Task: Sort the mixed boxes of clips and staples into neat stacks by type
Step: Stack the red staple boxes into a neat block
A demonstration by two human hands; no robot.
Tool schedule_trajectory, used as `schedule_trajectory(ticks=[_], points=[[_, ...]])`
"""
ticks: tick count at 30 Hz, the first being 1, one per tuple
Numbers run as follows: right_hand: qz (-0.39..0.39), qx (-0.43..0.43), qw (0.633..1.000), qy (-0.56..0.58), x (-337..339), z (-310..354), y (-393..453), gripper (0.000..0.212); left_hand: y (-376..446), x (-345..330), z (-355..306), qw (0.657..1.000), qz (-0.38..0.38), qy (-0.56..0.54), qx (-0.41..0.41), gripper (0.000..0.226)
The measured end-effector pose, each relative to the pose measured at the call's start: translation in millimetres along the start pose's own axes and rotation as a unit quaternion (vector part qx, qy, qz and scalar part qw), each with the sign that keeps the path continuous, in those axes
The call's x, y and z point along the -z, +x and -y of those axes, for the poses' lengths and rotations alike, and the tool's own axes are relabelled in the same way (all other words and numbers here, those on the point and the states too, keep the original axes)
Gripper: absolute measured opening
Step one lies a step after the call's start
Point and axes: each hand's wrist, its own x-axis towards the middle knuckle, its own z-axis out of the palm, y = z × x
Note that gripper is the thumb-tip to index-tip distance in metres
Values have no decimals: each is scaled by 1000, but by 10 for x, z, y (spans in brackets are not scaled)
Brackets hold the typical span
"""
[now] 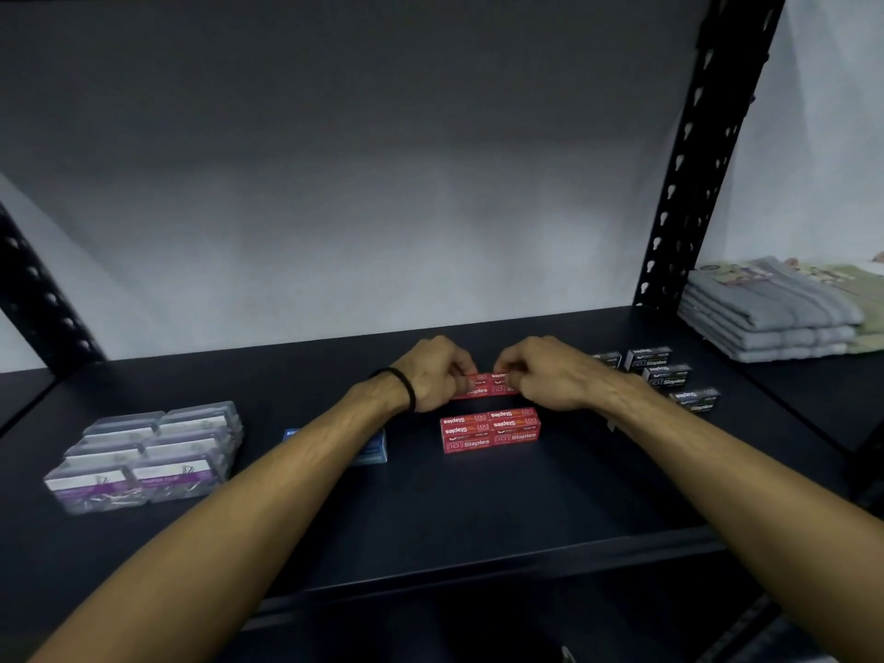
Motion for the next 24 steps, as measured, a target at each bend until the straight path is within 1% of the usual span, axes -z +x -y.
schedule_trajectory(ticks=[5,9,24], points=[[8,8,1000,10,-22,58,-109,24,-149,36,25,999,45,-24,13,19],[18,8,1000,18,-43,87,-180,24,-248,52,21,997,67,-35,-1,22],[37,7,999,14,-33,161,-299,23,-408,38,30,996,72,-54,2,23]])
